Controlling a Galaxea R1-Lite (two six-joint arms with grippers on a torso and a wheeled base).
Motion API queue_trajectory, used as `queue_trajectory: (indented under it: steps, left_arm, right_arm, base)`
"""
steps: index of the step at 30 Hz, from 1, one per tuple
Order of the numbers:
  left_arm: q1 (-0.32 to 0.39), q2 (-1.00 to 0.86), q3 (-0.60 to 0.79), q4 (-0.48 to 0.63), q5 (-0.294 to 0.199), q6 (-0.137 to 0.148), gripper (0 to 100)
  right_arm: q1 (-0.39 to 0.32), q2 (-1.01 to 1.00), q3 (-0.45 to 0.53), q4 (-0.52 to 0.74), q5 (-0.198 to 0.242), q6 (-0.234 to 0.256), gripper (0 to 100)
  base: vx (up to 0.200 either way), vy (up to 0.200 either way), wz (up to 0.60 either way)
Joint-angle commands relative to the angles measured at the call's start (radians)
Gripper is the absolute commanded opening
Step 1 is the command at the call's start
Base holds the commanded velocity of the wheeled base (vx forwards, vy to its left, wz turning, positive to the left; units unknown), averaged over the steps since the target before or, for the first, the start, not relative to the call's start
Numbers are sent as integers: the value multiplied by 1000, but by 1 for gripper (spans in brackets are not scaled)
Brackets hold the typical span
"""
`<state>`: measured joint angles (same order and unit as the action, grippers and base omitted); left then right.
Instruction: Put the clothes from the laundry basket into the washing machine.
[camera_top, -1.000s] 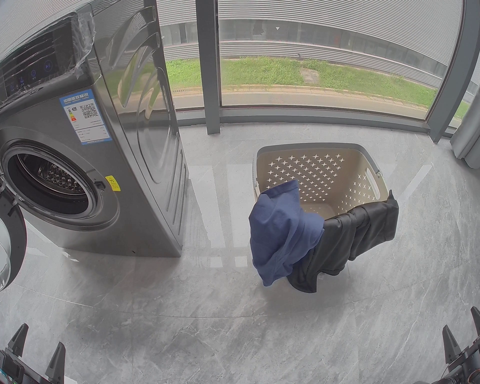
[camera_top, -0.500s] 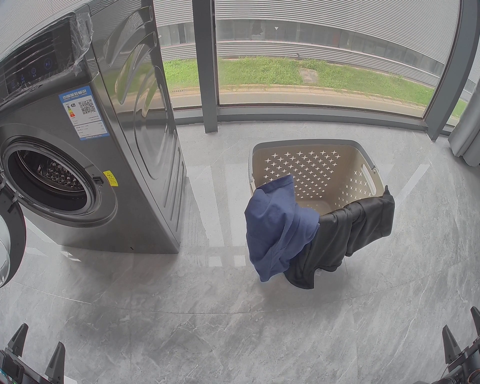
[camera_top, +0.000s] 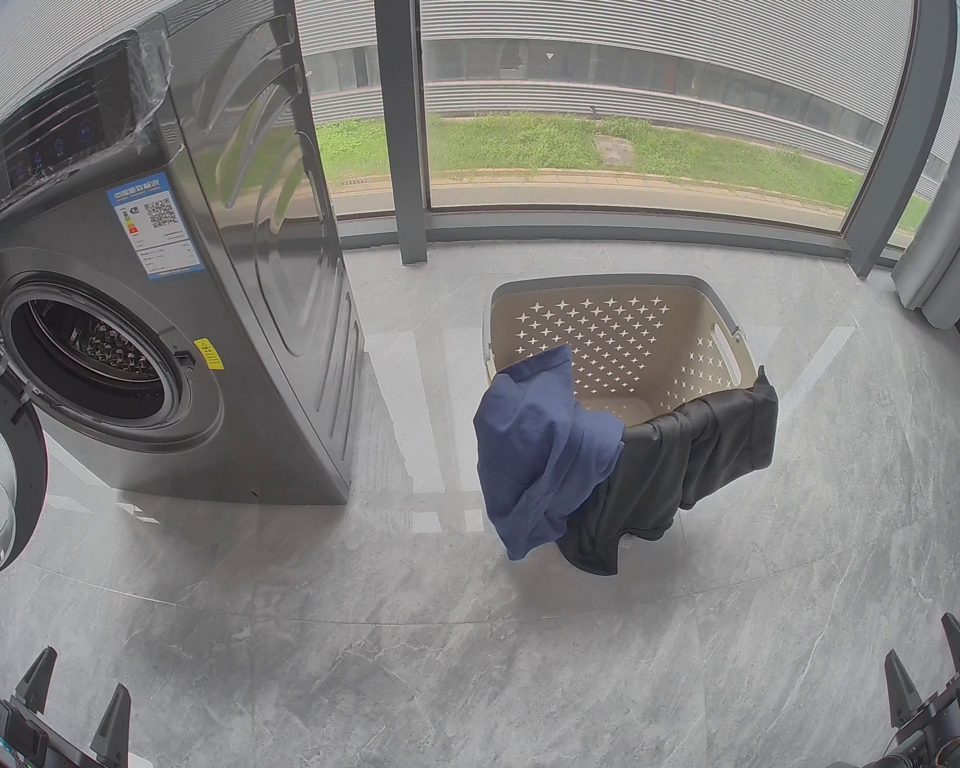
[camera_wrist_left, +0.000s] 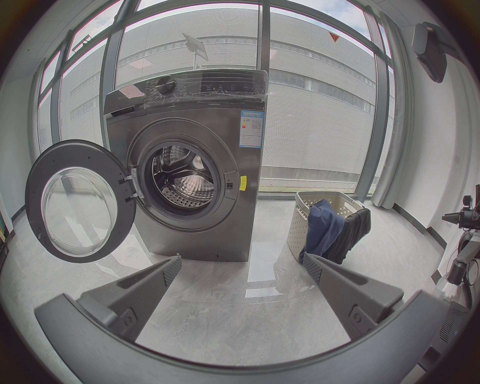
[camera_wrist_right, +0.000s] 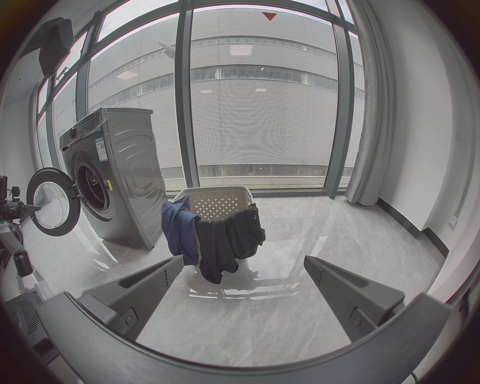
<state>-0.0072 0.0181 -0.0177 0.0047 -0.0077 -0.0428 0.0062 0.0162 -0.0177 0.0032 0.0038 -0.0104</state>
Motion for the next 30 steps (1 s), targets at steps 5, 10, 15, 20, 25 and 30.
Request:
queue_trajectory:
  steps: [5, 10, 15, 20, 25, 30]
  left_arm:
    - [0, -18, 16, 0, 0, -2, 100]
    - [0, -18, 16, 0, 0, -3, 100]
    - [0, -18, 16, 0, 0, -3, 100]
    - [0, -18, 16, 0, 0, -3, 100]
    - [0, -18, 16, 0, 0, -3, 100]
    - [0, -18, 16, 0, 0, -3, 100]
  right_arm:
    - [0, -16, 18, 0, 1, 0, 100]
    - [0, -16, 18, 0, 1, 0, 100]
    - [0, -16, 18, 0, -1, 0, 100]
    - [0, -16, 18, 0, 1, 0, 100]
    - [0, -16, 18, 0, 1, 0, 100]
    - [0, -16, 18, 0, -1, 0, 100]
  base:
    - [0, -200, 0]
    - [0, -80, 0]
    - [0, 0, 0]
    - [160, 0, 0]
    - [80, 0, 0]
    - [0, 0, 0]
